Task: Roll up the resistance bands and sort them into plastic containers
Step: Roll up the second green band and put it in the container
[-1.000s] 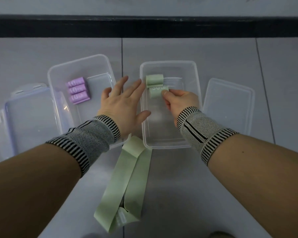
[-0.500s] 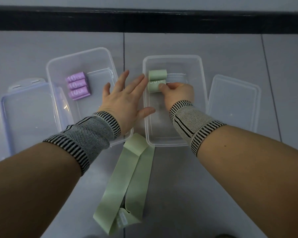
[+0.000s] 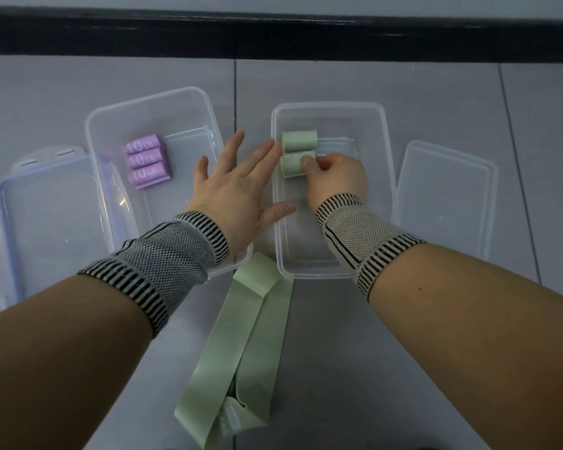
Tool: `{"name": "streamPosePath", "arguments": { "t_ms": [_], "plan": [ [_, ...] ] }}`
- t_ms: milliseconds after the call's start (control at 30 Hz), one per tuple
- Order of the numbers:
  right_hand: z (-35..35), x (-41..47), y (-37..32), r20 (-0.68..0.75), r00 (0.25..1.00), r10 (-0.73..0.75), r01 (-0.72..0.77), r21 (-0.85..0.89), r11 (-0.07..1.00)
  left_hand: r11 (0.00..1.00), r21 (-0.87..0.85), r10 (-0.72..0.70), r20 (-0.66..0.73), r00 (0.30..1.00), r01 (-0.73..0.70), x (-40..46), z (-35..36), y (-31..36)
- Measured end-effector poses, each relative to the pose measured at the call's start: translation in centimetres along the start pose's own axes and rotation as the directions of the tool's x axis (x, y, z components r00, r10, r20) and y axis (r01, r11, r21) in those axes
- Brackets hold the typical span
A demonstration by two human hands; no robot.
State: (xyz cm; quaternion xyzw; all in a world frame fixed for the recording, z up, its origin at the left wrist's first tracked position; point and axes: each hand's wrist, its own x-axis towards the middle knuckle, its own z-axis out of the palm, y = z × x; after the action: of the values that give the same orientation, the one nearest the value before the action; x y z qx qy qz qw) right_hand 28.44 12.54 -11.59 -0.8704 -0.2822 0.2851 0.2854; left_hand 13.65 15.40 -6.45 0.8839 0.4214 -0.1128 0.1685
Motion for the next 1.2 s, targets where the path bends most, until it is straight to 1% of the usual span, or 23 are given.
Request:
{"name": "streamPosePath", "arguments": {
  "t_ms": [67, 133, 233, 300, 367, 467, 667, 767, 867, 1033, 1200],
  "plan": [
    [0.4, 0.2, 0.2, -0.020, 0.999, -0.046, 0.043, -0.132, 0.990, 1.000, 0.006, -0.003, 0.005, 1.000, 0.003, 0.0, 0.0, 0.1],
    [0.7, 0.3, 0.6, -0.035, 0.994, -0.099, 0.090, -0.214, 0.973, 1.000, 0.013, -0.007, 0.013, 1.000, 0.007, -0.1, 0.0, 0.1],
    [0.4, 0.1, 0.9, 0.013, 0.987, -0.157, 0.154, -0.296, 0.943, 1.000, 0.019, -0.010, 0.020, 1.000, 0.010, -0.1, 0.1, 0.1],
    [0.3, 0.3, 1.0, 0.014, 0.983, -0.182, 0.177, -0.319, 0.931, 1.000, 0.015, -0.008, 0.013, 1.000, 0.008, 0.0, 0.0, 0.1],
    [0.8, 0.6, 0.9, 0.007, 0.988, -0.154, 0.149, -0.294, 0.944, 1.000, 0.015, -0.006, 0.006, 1.000, 0.006, 0.0, 0.0, 0.1],
    [1.5, 0.7, 0.5, 0.006, 0.998, -0.068, 0.068, -0.200, 0.977, 1.000, 0.022, -0.006, 0.012, 1.000, 0.005, 0.0, 0.1, 0.1],
    [1.6, 0.9, 0.6, 0.017, 0.999, -0.032, 0.035, -0.191, 0.981, 1.000, 0.027, -0.001, 0.013, 1.000, 0.001, -0.1, 0.1, 0.0],
    [1.0, 0.9, 0.5, 0.025, 0.998, -0.060, 0.065, -0.227, 0.972, 1.000, 0.028, -0.007, 0.017, 1.000, 0.007, -0.2, 0.1, 0.0],
    [0.1, 0.4, 0.9, 0.011, 0.996, -0.094, 0.094, -0.215, 0.972, 1.000, 0.023, -0.008, 0.033, 0.999, 0.007, 0.0, 0.0, 0.3],
    [0.6, 0.4, 1.1, 0.066, 0.985, -0.157, 0.169, -0.247, 0.954, 0.999, 0.042, -0.005, 0.035, 0.999, 0.004, 0.1, -0.2, 0.1],
    [0.9, 0.6, 1.1, 0.063, 0.990, -0.126, 0.138, -0.258, 0.956, 0.999, 0.045, 0.005, 0.048, 0.999, -0.007, 0.1, -0.1, 0.3]
  ]
}}
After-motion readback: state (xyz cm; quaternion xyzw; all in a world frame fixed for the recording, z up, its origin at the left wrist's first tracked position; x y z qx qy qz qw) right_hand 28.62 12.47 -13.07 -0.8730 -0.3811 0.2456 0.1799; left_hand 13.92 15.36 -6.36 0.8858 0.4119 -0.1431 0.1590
